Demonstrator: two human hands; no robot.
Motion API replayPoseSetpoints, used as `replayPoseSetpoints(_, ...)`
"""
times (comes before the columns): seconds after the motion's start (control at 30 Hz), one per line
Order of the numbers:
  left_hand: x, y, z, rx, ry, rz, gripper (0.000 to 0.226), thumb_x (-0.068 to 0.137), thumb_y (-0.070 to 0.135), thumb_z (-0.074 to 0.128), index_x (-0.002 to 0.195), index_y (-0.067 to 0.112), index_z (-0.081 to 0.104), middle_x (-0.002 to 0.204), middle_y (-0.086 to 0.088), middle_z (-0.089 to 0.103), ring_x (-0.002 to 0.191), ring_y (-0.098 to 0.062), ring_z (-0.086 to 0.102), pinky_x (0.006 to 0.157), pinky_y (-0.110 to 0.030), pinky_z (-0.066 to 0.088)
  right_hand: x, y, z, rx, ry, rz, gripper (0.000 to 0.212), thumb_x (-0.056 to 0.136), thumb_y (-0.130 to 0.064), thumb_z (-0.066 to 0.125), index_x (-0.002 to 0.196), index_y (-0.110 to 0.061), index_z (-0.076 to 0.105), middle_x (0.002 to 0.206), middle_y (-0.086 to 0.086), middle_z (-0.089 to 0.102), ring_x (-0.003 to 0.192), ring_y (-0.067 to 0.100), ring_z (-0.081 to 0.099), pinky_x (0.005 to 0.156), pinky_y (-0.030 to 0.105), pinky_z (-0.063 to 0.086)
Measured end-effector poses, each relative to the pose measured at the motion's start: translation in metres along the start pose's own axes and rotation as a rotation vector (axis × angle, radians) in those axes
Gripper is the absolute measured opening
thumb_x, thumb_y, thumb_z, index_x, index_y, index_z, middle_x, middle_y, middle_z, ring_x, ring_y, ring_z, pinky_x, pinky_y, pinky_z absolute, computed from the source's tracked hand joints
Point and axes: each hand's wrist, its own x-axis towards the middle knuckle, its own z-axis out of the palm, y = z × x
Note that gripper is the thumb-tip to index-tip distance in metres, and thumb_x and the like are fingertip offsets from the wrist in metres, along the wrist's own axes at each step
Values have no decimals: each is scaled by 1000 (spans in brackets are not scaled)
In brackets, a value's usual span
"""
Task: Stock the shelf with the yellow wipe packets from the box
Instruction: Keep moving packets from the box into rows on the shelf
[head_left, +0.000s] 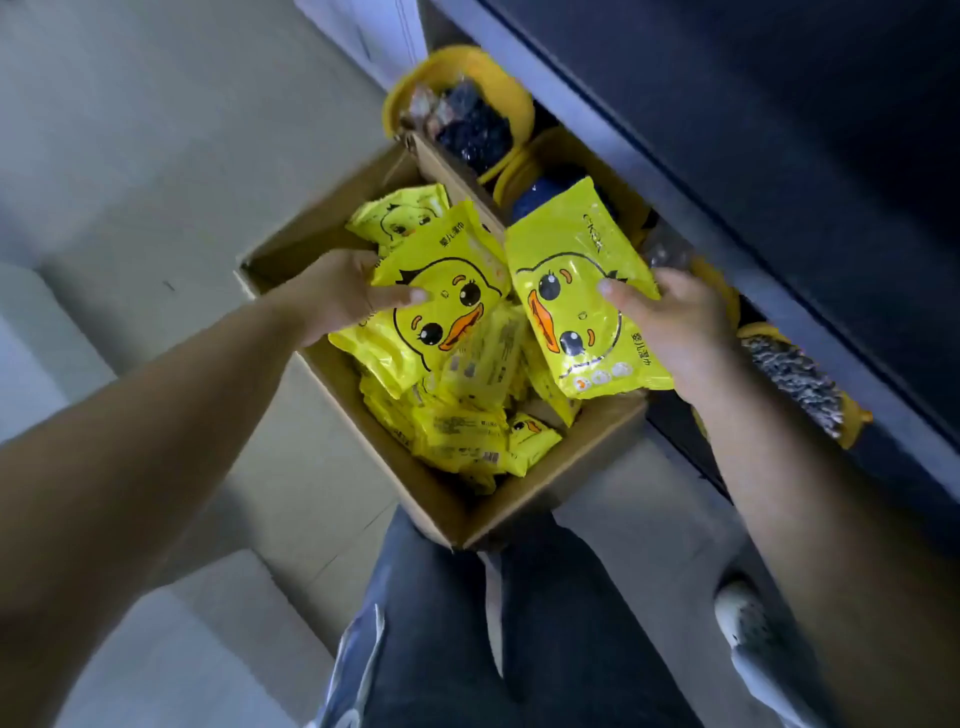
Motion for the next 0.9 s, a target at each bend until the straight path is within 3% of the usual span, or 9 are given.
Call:
replayPoseSetpoints(0.07,-26,18,-22,-55,38,64,95,33,82,67,104,19,66,102,-8,70,95,-25,65,94,-43,48,-14,-30,-19,32,5,-40,24,85,-26,64,88,-3,67,71,4,62,64,10,56,60,24,42)
replayPoseSetpoints(0.17,-71,50,-47,-151,6,156,43,53,58,76,83,28,70,75,9,72,70,-8,68,85,-36,54,-35,-71,-42,159,6,-64,32,84,-24,64,89,7,65,69,22,64,64,15,56,59,25,43)
replayPoseSetpoints(0.23,-95,66,-63,-128,14,201,46,49,61,75,81,28,71,69,9,72,61,-5,67,70,-28,57,-48,-95,-53,197,4,-99,37,83,-25,65,90,12,62,70,24,60,69,18,50,62,29,40)
replayPoseSetpoints(0.33,-128,84,-89,-85,51,247,23,65,36,73,82,23,66,59,12,69,51,-1,63,55,-19,54,-71,-128,-69,191,-10,-167,45,80,-30,68,89,13,58,88,35,62,73,19,48,67,41,48)
replayPoseSetpoints(0.43,-158,104,-116,-23,85,321,46,48,51,82,78,20,67,58,12,69,49,-1,62,51,-16,51,-93,-160,-88,173,-3,-233,32,78,-30,70,75,1,64,90,34,64,70,22,54,72,61,49)
replayPoseSetpoints(0.53,-189,126,-141,11,96,384,44,47,51,79,75,20,65,56,11,68,48,0,62,45,-11,47,-115,-191,-107,147,52,-324,31,81,-25,68,79,6,64,73,24,64,65,22,56,64,45,53)
replayPoseSetpoints(0.63,-212,147,-167,110,138,510,91,13,78,71,80,17,67,69,6,73,59,-5,67,61,-22,55,-138,-219,-132,112,128,-404,25,82,-23,67,75,2,65,54,0,60,51,11,54,47,19,42)
replayPoseSetpoints(0.77,-229,179,-188,227,127,654,99,3,86,62,79,22,66,69,11,72,62,-1,67,63,-20,49,-169,-247,-167,72,194,-430,18,81,-23,68,63,-18,64,49,-8,64,41,3,56,41,14,43)
replayPoseSetpoints(0.9,-231,214,-188,265,90,782,88,10,81,68,77,24,67,70,14,72,64,1,67,58,-14,50,-193,-262,-197,-24,321,-454,14,79,-24,70,75,-10,69,63,-1,68,53,9,59,55,18,45)
